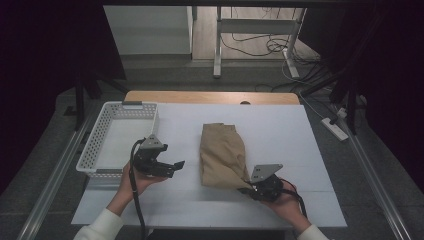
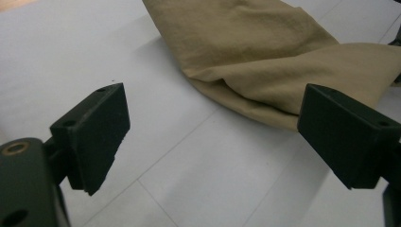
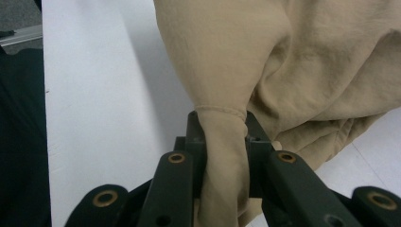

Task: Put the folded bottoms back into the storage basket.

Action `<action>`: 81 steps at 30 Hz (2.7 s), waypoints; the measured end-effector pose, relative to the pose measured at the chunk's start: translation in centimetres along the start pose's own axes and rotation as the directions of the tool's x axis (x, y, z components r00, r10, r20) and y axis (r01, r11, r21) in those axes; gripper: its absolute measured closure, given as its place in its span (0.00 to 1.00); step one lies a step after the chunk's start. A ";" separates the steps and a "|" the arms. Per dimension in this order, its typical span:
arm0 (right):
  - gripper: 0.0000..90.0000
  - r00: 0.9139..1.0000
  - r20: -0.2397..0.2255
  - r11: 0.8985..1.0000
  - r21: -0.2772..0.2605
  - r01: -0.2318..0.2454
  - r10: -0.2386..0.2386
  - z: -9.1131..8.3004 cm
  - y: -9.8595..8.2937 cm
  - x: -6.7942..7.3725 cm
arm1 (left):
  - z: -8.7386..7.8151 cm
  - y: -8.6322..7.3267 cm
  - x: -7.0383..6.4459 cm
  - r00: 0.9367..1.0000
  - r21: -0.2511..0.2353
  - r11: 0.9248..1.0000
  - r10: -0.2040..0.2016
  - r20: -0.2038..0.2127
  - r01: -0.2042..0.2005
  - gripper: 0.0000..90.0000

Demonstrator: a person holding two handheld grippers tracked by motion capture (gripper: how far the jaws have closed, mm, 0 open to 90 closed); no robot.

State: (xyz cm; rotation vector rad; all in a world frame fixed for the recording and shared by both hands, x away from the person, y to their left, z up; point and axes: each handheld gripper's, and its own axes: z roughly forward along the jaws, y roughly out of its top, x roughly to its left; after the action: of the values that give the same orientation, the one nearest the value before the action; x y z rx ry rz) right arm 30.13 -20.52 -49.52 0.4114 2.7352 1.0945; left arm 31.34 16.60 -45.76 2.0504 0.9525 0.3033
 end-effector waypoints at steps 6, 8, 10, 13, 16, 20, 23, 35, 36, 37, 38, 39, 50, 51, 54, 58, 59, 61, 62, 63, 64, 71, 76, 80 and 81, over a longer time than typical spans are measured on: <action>0.86 1.000 -0.001 1.000 0.000 -0.004 0.004 0.0 0.0 -0.1 | 0.9 0.8 0.1 1.000 0.009 1.000 0.011 0.008 -0.011 0.12; 0.86 1.000 -0.003 1.000 0.003 -0.001 0.001 0.0 0.0 -0.1 | 1.3 1.2 0.1 1.000 0.017 1.000 0.014 0.013 -0.014 0.12; 0.86 1.000 -0.004 1.000 0.002 0.002 -0.002 0.1 0.0 -0.1 | 1.8 1.7 0.1 1.000 0.022 1.000 0.018 0.016 -0.019 0.12; 0.86 1.000 -0.005 1.000 0.003 0.001 -0.001 0.1 0.0 -0.1 | 2.1 2.2 0.1 0.999 0.014 1.000 0.017 0.027 -0.017 0.12; 0.86 1.000 -0.005 1.000 0.001 0.001 -0.001 0.1 0.0 0.0 | 2.3 2.5 0.2 0.999 0.010 1.000 0.014 0.033 -0.014 0.12; 0.86 1.000 -0.005 1.000 -0.001 0.002 -0.002 0.1 0.0 0.0 | 2.9 3.0 0.2 0.999 0.015 1.000 0.017 0.035 -0.018 0.12; 0.86 1.000 -0.005 1.000 0.000 0.004 -0.004 0.1 0.0 0.0 | 3.4 3.3 0.2 0.999 0.019 1.000 0.022 0.035 -0.023 0.12; 0.86 1.000 -0.005 1.000 0.002 0.004 -0.004 0.2 0.0 0.0 | 5.3 4.6 0.9 0.999 0.028 0.999 0.018 0.045 -0.019 0.12; 0.86 1.000 -0.005 1.000 0.002 0.004 -0.004 0.2 0.0 0.0 | 5.3 4.6 0.9 0.999 0.028 0.999 0.018 0.045 -0.019 0.12; 0.86 1.000 -0.005 1.000 0.001 0.004 -0.004 0.2 0.0 0.0 | 5.7 4.8 1.1 0.999 0.032 0.999 0.018 0.047 -0.020 0.11; 0.86 1.000 -0.005 1.000 0.001 0.003 -0.003 0.2 0.0 0.0 | 5.7 4.8 1.1 0.999 0.032 0.999 0.018 0.047 -0.020 0.11; 0.86 1.000 -0.005 1.000 0.001 0.003 -0.003 0.2 0.0 0.0 | 6.0 5.1 1.2 0.999 0.037 0.999 0.019 0.048 -0.021 0.11; 0.86 1.000 -0.006 1.000 0.000 0.004 -0.004 0.2 0.0 0.0 | 8.5 6.7 1.5 0.998 0.048 0.998 0.037 0.049 -0.039 0.12; 0.86 1.000 -0.006 1.000 0.000 0.004 -0.004 0.2 0.0 0.0 | 8.5 6.7 1.5 0.998 0.048 0.998 0.037 0.049 -0.039 0.12; 0.86 1.000 -0.007 1.000 0.002 0.007 -0.007 0.2 0.0 0.0 | 8.9 6.8 1.8 0.999 0.049 0.998 0.026 0.046 -0.028 0.12; 0.86 1.000 -0.005 1.000 0.010 0.012 -0.012 0.3 0.0 0.0 | 9.5 7.0 2.3 0.999 0.049 0.999 0.017 0.041 -0.019 0.12; 0.86 1.000 -0.005 1.000 0.007 0.012 -0.012 0.3 0.0 0.1 | 9.6 7.1 2.4 0.999 0.049 0.999 0.015 0.041 -0.017 0.12; 0.86 1.000 -0.005 1.000 0.008 0.014 -0.013 0.3 0.0 0.1 | 9.7 7.1 2.5 0.999 0.053 0.998 0.019 0.040 -0.021 0.12; 0.86 1.000 -0.005 1.000 0.009 0.014 -0.014 0.3 0.0 0.1 | 9.9 7.2 2.5 0.999 0.052 0.999 0.015 0.039 -0.017 0.12; 0.86 1.000 -0.004 1.000 0.009 0.014 -0.014 0.3 0.0 0.1 | 10.1 7.2 2.6 0.999 0.056 0.998 0.017 0.039 -0.019 0.12; 0.86 1.000 -0.004 1.000 0.009 0.015 -0.015 0.3 0.0 0.1 | 10.3 7.3 2.6 0.999 0.058 0.998 0.018 0.038 -0.020 0.12; 0.86 1.000 -0.011 1.000 0.017 0.015 -0.015 0.5 0.0 0.1 | 11.9 7.6 2.8 1.000 0.071 0.997 0.007 0.024 -0.008 0.13; 0.86 1.000 -0.009 1.000 0.019 0.011 -0.011 0.6 -0.1 0.1 | 12.4 7.9 3.1 0.999 0.070 0.998 0.005 0.034 -0.007 0.13; 0.86 1.000 -0.009 1.000 0.018 0.011 -0.011 0.6 -0.1 0.1 | 12.6 7.8 3.4 0.999 0.072 0.997 0.007 0.036 -0.010 0.13; 0.86 1.000 -0.006 1.000 0.020 0.013 -0.013 0.6 -0.1 0.2 | 12.7 7.7 3.6 0.999 0.075 0.997 0.006 0.036 -0.009 0.13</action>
State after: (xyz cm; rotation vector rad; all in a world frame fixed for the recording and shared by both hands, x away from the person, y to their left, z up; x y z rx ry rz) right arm 30.11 -20.12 -50.03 0.3935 2.7521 1.0678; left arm 44.35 8.92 -48.09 2.1213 0.9475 0.2378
